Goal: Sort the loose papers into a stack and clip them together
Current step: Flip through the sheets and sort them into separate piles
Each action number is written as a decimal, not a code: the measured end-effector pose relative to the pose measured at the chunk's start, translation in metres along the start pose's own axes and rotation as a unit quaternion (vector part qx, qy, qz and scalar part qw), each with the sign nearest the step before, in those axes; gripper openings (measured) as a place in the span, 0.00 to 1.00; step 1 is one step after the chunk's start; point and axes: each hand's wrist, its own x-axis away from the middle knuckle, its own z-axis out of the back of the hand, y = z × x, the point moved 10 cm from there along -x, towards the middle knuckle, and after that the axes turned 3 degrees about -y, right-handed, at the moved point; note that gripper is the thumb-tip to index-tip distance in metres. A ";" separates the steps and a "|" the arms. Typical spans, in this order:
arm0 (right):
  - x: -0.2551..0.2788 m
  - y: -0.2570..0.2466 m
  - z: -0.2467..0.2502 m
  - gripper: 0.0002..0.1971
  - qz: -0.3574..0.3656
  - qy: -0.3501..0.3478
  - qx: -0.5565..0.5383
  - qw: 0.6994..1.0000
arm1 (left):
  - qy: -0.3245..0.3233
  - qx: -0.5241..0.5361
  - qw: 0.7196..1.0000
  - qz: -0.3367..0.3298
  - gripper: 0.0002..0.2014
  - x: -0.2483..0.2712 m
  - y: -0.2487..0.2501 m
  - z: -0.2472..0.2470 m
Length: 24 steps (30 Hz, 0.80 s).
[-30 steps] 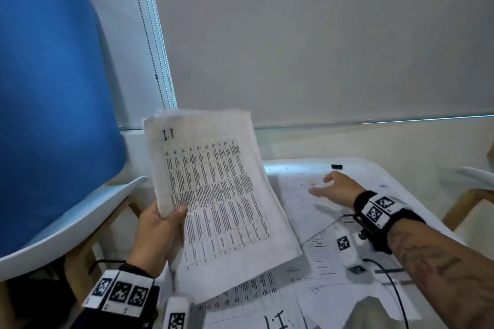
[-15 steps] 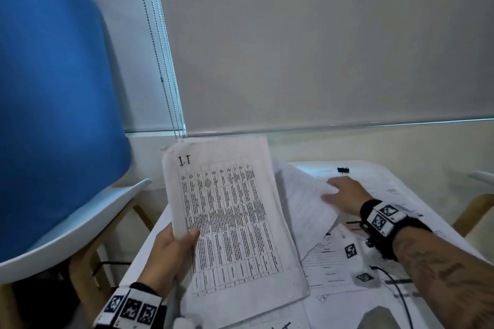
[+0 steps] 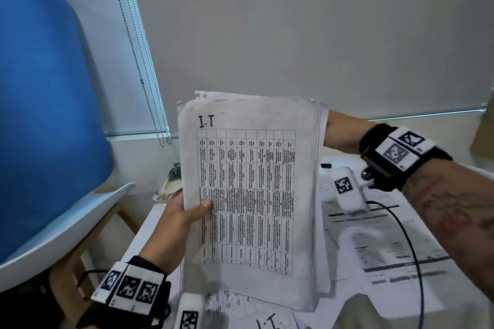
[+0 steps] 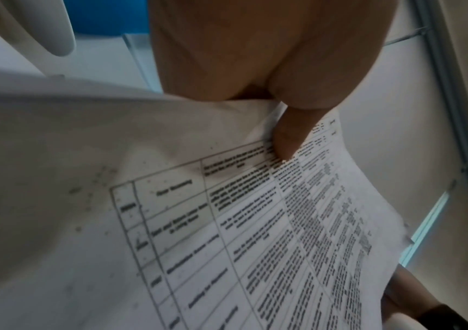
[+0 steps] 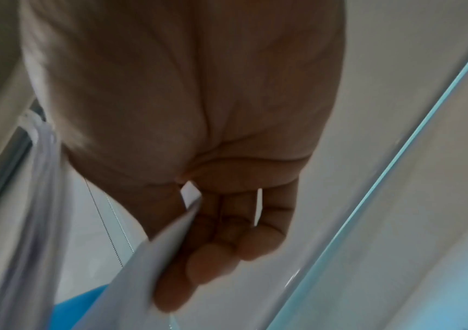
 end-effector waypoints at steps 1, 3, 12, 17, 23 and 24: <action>0.000 0.000 -0.003 0.21 0.013 0.004 -0.040 0.999 | 0.012 -0.007 1.000 -0.009 0.11 0.001 0.000 0.001; 0.004 -0.001 -0.007 0.17 0.013 0.041 -0.136 0.990 | 0.037 -0.006 0.999 -0.032 0.12 0.003 0.003 0.007; 0.013 0.011 -0.061 0.36 0.010 0.079 -0.176 0.981 | 0.153 -0.041 0.964 -0.215 0.22 0.019 0.061 0.020; 0.015 0.050 -0.082 0.49 -0.061 0.102 -0.108 0.987 | 0.141 -0.077 0.965 -0.206 0.23 0.023 0.040 0.020; 0.027 0.061 -0.104 0.29 -0.049 0.067 -0.098 0.992 | 0.109 -0.093 0.978 -0.155 0.10 0.020 0.000 0.029; 0.028 0.059 -0.106 0.29 -0.053 0.063 -0.098 0.992 | 0.101 -0.089 0.980 -0.145 0.09 0.019 -0.002 0.026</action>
